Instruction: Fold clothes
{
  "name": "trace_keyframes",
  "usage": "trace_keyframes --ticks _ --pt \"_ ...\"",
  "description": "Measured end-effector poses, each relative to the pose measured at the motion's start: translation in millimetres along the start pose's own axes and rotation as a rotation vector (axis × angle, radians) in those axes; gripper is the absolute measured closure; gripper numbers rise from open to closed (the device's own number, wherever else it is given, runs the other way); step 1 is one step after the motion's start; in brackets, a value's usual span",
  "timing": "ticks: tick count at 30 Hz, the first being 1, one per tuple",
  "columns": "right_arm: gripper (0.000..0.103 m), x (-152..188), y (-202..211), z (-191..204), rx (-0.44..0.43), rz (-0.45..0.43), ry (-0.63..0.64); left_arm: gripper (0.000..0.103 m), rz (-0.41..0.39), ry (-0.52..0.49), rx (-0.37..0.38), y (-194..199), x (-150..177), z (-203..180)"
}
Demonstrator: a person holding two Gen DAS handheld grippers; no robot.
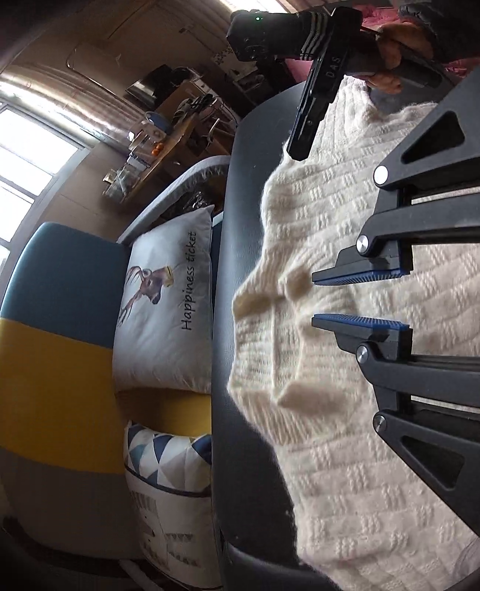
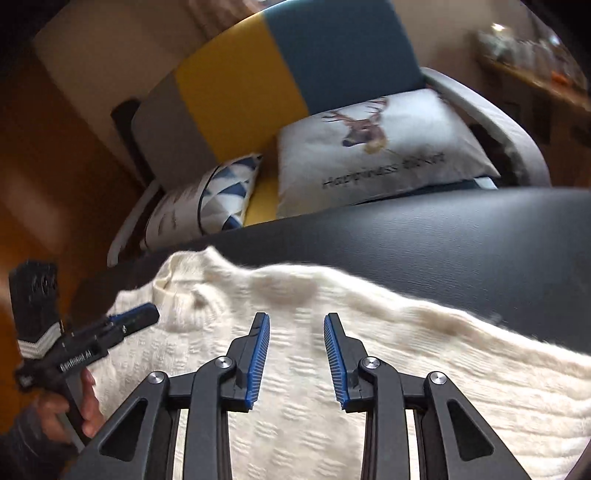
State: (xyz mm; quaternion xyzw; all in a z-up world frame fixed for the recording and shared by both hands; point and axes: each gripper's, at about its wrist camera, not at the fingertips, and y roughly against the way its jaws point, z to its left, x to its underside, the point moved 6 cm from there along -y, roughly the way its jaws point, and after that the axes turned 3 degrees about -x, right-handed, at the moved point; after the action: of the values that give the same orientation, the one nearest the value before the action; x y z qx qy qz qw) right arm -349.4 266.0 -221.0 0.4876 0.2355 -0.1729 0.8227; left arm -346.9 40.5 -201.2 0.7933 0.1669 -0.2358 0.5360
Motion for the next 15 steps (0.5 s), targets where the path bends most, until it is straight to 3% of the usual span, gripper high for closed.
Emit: trace_keyframes --ticks 4,6,8,10,11,12,15 --pt "0.071 0.9 -29.5 11.6 0.028 0.039 0.013 0.088 -0.013 -0.012 0.072 -5.3 -4.2 -14.7" --pt "0.064 1.9 -40.4 4.6 0.039 0.049 -0.025 0.088 0.000 -0.060 0.058 -19.2 -4.1 -29.3" --pt "0.064 2.7 -42.0 -5.7 0.036 0.031 -0.060 0.088 0.018 -0.111 0.035 -34.7 -3.5 -43.7" --pt "0.072 3.3 -38.9 -16.5 0.077 0.008 -0.076 0.090 0.076 -0.105 -0.035 -57.8 3.0 -39.6" --pt "0.091 4.5 -36.9 -23.7 0.102 0.000 -0.088 0.090 0.062 -0.085 -0.021 -57.8 3.5 -37.8" --pt "0.100 5.7 -35.6 -30.4 0.097 -0.004 -0.116 0.090 0.055 -0.070 0.009 -54.0 2.8 -37.4" --pt "0.100 7.1 -29.4 -42.1 0.025 -0.011 -0.185 0.086 0.060 -0.026 0.101 -43.2 -1.4 -33.2"
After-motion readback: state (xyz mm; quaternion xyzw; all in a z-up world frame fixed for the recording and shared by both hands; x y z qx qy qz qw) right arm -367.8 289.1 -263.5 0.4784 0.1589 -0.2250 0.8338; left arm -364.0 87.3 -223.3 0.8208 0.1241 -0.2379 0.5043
